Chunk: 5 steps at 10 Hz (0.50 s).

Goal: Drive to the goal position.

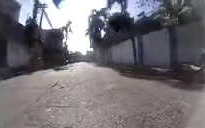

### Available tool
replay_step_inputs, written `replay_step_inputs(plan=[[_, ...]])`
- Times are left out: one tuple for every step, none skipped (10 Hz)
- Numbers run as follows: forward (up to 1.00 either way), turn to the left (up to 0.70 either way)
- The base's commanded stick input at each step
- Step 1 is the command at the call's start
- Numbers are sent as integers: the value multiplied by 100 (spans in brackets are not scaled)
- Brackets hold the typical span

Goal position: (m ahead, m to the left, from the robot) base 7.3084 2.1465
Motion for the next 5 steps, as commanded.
replay_step_inputs(plan=[[70,-2],[70,-2],[70,-2],[70,-2],[70,-2]])
